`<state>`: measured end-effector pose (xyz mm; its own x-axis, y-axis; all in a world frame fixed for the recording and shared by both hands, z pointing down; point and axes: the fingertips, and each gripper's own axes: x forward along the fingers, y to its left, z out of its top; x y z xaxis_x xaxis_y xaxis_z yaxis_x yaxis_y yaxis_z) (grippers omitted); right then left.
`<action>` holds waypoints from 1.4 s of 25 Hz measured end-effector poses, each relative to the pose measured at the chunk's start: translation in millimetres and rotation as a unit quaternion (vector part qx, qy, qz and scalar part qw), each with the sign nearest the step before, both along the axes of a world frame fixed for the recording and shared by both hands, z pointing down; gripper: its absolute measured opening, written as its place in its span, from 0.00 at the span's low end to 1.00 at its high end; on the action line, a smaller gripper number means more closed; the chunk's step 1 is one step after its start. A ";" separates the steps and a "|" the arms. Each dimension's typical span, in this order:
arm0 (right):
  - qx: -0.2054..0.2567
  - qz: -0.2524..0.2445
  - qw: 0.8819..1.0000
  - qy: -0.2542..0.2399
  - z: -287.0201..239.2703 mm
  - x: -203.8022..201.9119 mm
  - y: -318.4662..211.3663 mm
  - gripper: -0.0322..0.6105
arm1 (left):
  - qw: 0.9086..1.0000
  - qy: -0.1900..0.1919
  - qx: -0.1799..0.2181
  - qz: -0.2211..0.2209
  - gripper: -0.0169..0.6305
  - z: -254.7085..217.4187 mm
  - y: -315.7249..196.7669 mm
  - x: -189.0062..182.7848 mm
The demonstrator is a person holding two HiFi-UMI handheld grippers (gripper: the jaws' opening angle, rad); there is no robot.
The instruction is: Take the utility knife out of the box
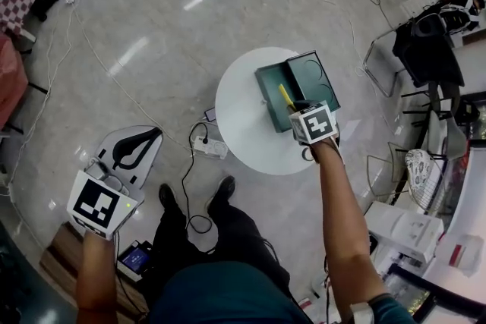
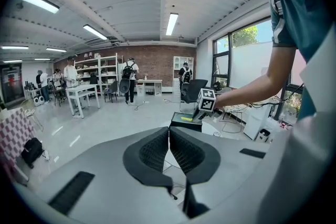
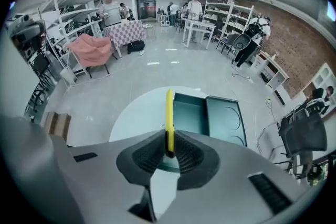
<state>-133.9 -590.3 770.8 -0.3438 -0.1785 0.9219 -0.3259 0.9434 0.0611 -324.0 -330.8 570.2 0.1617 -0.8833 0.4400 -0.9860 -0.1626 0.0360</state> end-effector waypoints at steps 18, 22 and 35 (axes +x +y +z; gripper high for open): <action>0.082 0.041 0.976 -0.195 -238.2 37.6 120.3 0.16 | 0.997 -0.042 0.055 0.017 0.06 -133.3 107.0 37.6; 0.094 0.050 0.965 -0.241 -287.9 40.8 150.9 0.16 | 0.996 -0.046 0.068 0.027 0.06 -157.3 123.2 41.1; 0.119 0.048 0.917 -0.377 -410.7 64.1 256.9 0.16 | 0.989 -0.063 0.113 0.068 0.06 -219.6 166.8 72.1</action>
<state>-69.9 -333.4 360.1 -0.8400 -0.4066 0.3593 -0.4408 0.8975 -0.0148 -251.9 -164.1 350.6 0.2423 -0.9350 0.2588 -0.9487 -0.2842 -0.1388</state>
